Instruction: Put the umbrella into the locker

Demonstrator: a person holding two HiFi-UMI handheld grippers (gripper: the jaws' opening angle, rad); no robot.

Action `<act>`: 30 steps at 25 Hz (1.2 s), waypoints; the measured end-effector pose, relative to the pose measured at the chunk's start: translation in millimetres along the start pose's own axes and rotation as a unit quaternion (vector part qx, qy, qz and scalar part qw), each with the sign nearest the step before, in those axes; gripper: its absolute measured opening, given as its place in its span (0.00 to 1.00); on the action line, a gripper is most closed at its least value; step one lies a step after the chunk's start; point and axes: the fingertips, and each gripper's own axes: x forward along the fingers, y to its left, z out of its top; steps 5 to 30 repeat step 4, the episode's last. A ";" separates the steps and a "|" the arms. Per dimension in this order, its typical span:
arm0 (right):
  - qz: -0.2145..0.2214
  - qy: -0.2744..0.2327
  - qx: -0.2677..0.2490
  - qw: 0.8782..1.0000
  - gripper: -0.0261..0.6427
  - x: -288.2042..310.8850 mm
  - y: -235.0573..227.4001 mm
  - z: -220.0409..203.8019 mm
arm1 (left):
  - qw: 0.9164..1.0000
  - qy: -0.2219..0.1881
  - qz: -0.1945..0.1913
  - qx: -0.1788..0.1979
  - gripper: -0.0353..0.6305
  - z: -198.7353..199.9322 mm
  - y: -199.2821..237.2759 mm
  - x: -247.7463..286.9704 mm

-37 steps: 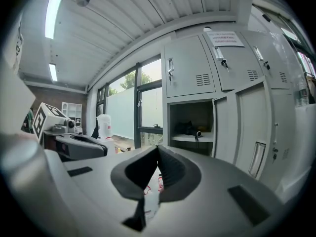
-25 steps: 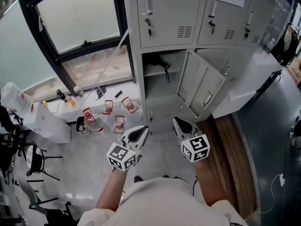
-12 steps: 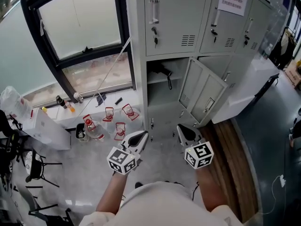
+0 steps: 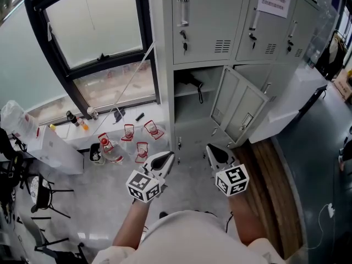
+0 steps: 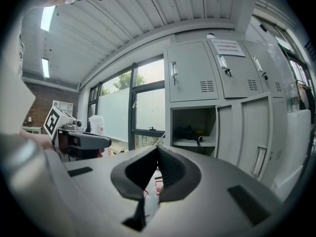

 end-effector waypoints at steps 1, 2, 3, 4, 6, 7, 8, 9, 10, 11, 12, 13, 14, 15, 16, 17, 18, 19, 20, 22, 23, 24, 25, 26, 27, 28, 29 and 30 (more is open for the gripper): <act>0.000 0.000 0.000 1.000 0.05 0.4 -0.5 0.5 | 1.000 0.000 0.000 0.000 0.06 0.0 0.6 0.1; 0.000 -0.001 0.000 1.000 0.05 0.8 -1.1 0.8 | 1.000 0.000 0.000 0.000 0.06 0.0 1.2 0.3; -0.001 -0.002 0.001 1.000 0.05 1.1 -1.7 1.2 | 1.000 0.000 0.000 0.000 0.06 -0.1 1.6 0.6; -0.001 -0.003 0.001 1.000 0.05 1.5 -2.3 1.6 | 1.000 -0.001 0.000 0.000 0.06 -0.1 2.1 0.8; -0.001 -0.003 0.001 1.000 0.05 1.5 -2.3 1.6 | 1.000 -0.001 0.000 0.000 0.06 -0.1 2.1 0.8; -0.001 -0.003 0.001 1.000 0.05 1.5 -2.3 1.6 | 1.000 -0.001 0.000 0.000 0.06 -0.1 2.1 0.8; -0.001 -0.003 0.001 1.000 0.05 1.5 -2.3 1.6 | 1.000 -0.001 0.000 0.000 0.06 -0.1 2.1 0.8; -0.001 -0.003 0.001 1.000 0.05 1.5 -2.3 1.6 | 1.000 -0.001 0.000 0.000 0.06 -0.1 2.1 0.8; -0.001 -0.003 0.001 1.000 0.05 1.5 -2.3 1.6 | 1.000 -0.001 0.000 0.000 0.06 -0.1 2.1 0.8; -0.001 -0.003 0.001 1.000 0.05 1.5 -2.3 1.6 | 1.000 -0.001 0.000 0.000 0.06 -0.1 2.1 0.8; -0.001 -0.003 0.001 1.000 0.05 1.5 -2.3 1.6 | 1.000 -0.001 0.000 0.000 0.06 -0.1 2.1 0.8; -0.001 -0.003 0.001 1.000 0.05 1.5 -2.3 1.6 | 1.000 -0.001 0.000 0.000 0.06 -0.1 2.1 0.8; -0.001 -0.003 0.001 1.000 0.05 1.5 -2.3 1.6 | 1.000 -0.001 0.000 0.000 0.06 -0.1 2.1 0.8; -0.001 -0.003 0.001 1.000 0.05 1.5 -2.3 1.6 | 1.000 -0.001 0.000 0.000 0.06 -0.1 2.1 0.8; -0.001 -0.003 0.001 1.000 0.05 1.5 -2.3 1.6 | 1.000 -0.001 0.000 0.000 0.06 -0.1 2.1 0.8; -0.001 -0.003 0.001 1.000 0.05 1.5 -2.3 1.6 | 1.000 -0.001 0.000 0.000 0.06 -0.1 2.1 0.8; -0.001 -0.003 0.001 1.000 0.05 1.5 -2.3 1.6 | 1.000 -0.001 0.000 0.000 0.06 -0.1 2.1 0.8; -0.001 -0.003 0.001 1.000 0.05 1.5 -2.3 1.6 | 1.000 -0.001 0.000 0.000 0.06 -0.1 2.1 0.8; -0.001 -0.003 0.001 1.000 0.05 1.5 -2.3 1.6 | 1.000 -0.001 0.000 0.000 0.06 -0.1 2.1 0.8; -0.001 -0.003 0.001 1.000 0.05 1.5 -2.3 1.6 | 1.000 -0.001 0.000 0.000 0.06 -0.1 2.1 0.8; -0.001 -0.003 0.001 1.000 0.05 1.5 -2.3 1.6 | 1.000 -0.001 0.000 0.000 0.06 -0.1 2.1 0.8; -0.001 -0.003 0.001 1.000 0.05 1.5 -2.3 1.6 | 1.000 -0.001 0.000 0.000 0.06 -0.1 2.1 0.8; -0.001 -0.003 0.001 1.000 0.05 1.5 -2.3 1.6 | 1.000 -0.001 0.000 0.000 0.06 -0.1 2.1 0.8; -0.001 -0.003 0.001 1.000 0.05 1.5 -2.3 1.6 | 1.000 -0.001 0.000 0.000 0.06 -0.1 2.1 0.8; -0.001 -0.003 0.001 1.000 0.05 1.5 -2.3 1.6 | 1.000 -0.001 0.000 0.000 0.06 -0.1 2.1 0.8; -0.001 -0.003 0.001 1.000 0.05 1.5 -2.3 1.6 | 1.000 -0.001 0.000 0.000 0.06 -0.1 2.1 0.8; -0.001 -0.003 0.001 1.000 0.05 1.5 -2.3 1.6 | 1.000 -0.001 0.000 0.000 0.06 -0.1 2.1 0.8; -0.001 -0.003 0.001 1.000 0.05 1.5 -2.3 1.6 | 1.000 -0.001 0.000 0.000 0.06 -0.1 2.1 0.8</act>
